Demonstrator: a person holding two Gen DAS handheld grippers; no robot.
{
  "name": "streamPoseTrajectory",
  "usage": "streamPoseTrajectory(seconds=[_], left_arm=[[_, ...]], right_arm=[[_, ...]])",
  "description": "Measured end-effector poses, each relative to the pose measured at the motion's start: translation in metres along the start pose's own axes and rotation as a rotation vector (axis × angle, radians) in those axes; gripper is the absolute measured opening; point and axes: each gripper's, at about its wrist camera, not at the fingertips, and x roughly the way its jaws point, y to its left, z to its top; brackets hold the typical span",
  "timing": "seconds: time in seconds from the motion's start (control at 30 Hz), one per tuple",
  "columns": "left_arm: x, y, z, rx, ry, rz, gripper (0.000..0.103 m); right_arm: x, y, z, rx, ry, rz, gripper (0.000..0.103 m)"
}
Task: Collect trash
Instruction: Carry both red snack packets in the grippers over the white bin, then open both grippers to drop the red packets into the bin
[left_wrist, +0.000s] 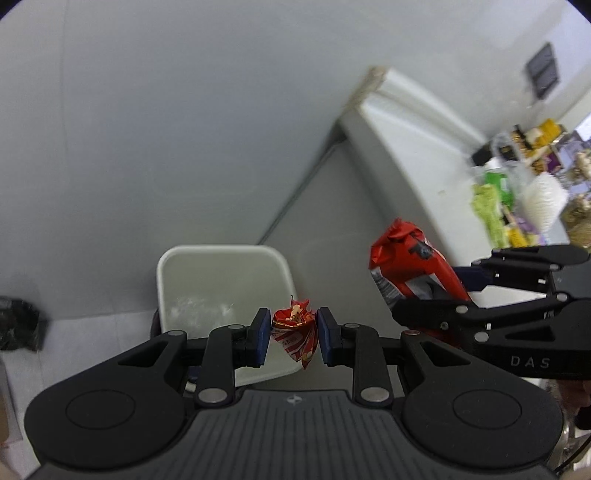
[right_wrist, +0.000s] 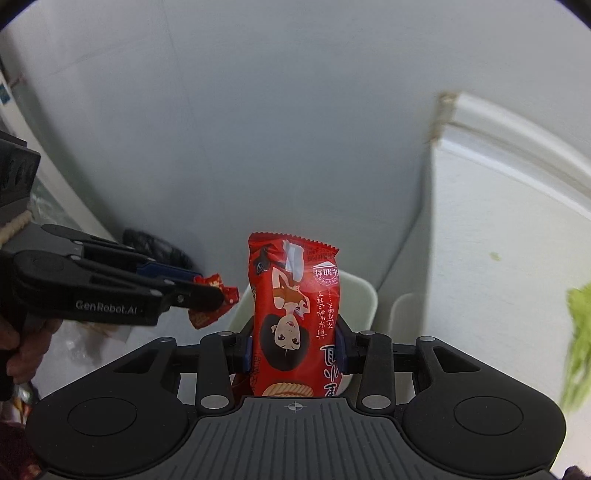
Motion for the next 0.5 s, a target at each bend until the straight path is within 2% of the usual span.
streamPoseTrajectory(seconds=[0.23, 0.5], left_arm=[[0.04, 0.023, -0.002, -0.045, 0.051, 0.032, 0.025], [0.084, 0.044, -0.009, -0.085, 0.096, 0.069, 0.025]], right_arm=[[0.069, -0.003, 0.018, -0.03, 0.169, -0.01, 0.038], [0.131, -0.014, 0.027, 0.048, 0.32, -0.01, 0.038]])
